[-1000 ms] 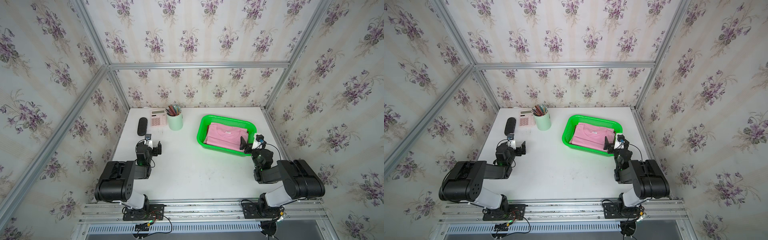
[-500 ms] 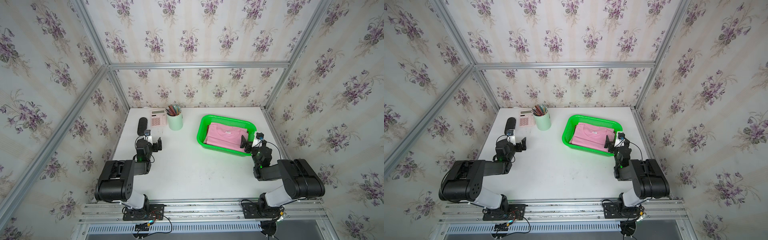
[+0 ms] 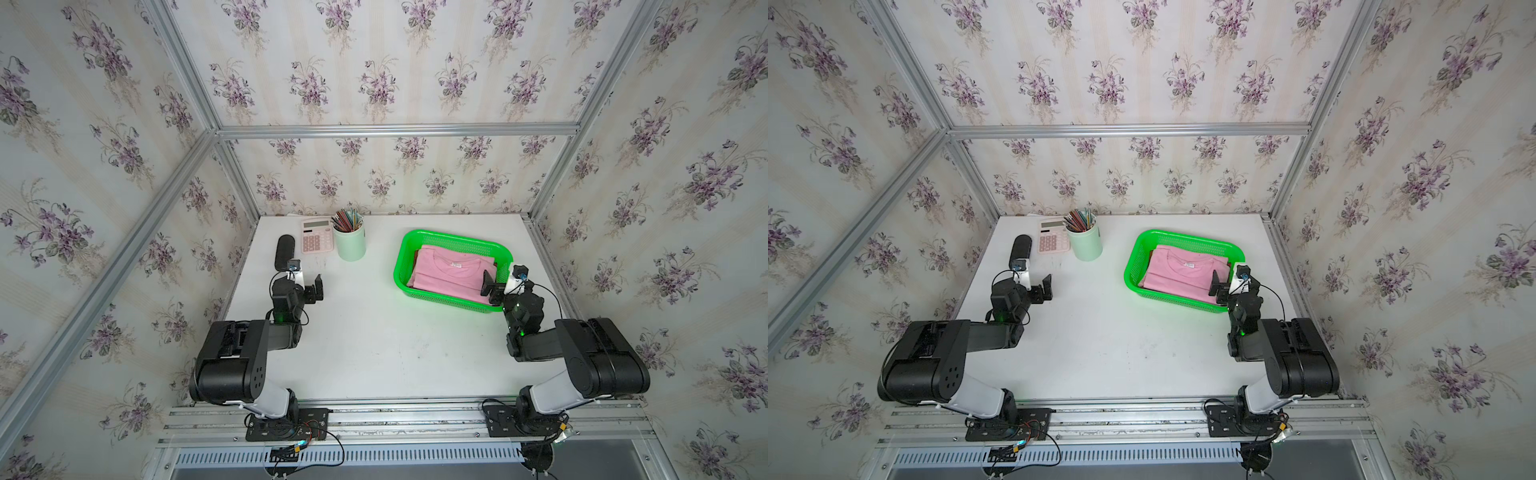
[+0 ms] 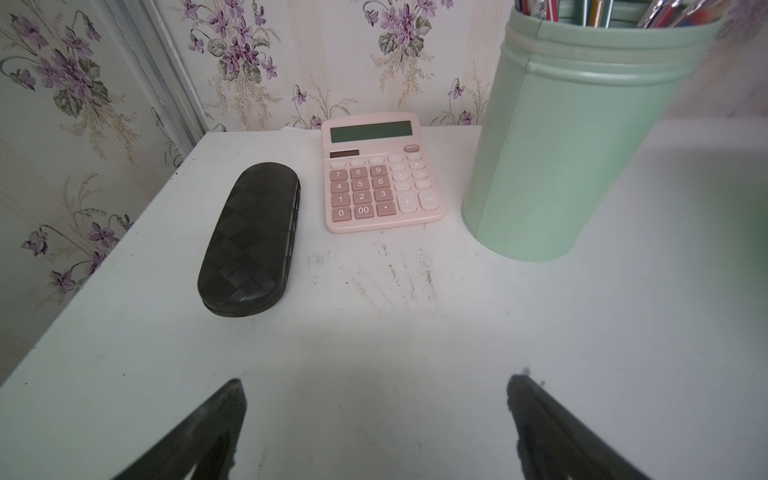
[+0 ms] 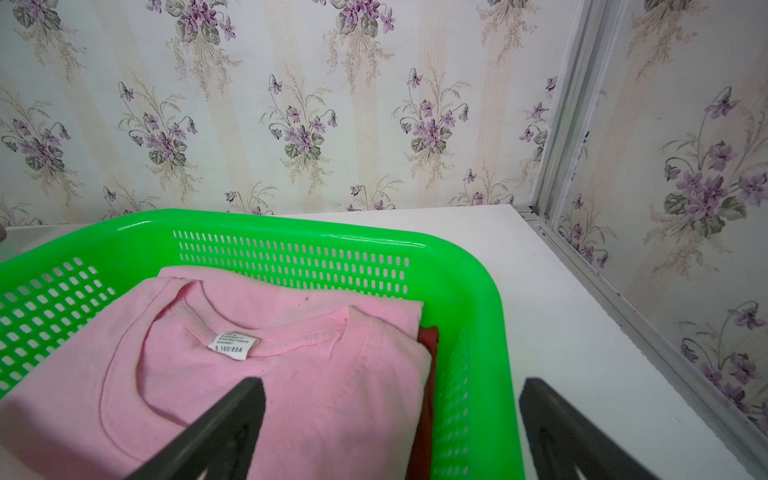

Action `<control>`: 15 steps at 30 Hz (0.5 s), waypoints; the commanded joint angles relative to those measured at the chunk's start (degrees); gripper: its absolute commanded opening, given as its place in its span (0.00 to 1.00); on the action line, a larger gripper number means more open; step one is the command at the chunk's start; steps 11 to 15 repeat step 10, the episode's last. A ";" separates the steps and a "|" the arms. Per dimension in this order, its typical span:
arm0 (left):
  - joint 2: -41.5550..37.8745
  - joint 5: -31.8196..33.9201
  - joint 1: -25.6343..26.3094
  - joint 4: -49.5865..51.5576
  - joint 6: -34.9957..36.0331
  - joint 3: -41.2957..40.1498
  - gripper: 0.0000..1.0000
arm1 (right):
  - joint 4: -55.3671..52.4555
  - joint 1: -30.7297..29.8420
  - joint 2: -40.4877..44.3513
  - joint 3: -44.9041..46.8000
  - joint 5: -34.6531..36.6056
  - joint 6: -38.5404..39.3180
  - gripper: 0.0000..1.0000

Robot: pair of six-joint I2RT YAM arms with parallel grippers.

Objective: Put the folded t-shirts into the basket
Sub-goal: Reset both arms

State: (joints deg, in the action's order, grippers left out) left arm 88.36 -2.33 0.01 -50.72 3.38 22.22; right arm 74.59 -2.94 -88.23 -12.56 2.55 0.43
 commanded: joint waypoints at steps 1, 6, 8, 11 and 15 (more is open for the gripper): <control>0.24 0.31 -0.01 0.16 -0.12 0.41 0.99 | -0.76 -0.04 -0.11 -0.10 0.53 -0.34 1.00; 0.19 0.31 -0.01 0.08 -0.12 0.39 0.99 | -0.76 -0.04 -0.13 -0.10 0.52 -0.33 1.00; 0.15 0.31 -0.01 -0.08 -0.04 0.29 0.99 | -0.76 -0.05 -0.10 -0.10 0.51 -0.34 1.00; 0.06 0.35 0.07 -0.20 0.01 0.20 0.99 | -0.76 0.00 -0.17 -0.10 0.50 -0.34 1.00; 0.06 0.35 0.07 -0.20 0.01 0.20 0.99 | -0.76 0.00 -0.17 -0.10 0.50 -0.34 1.00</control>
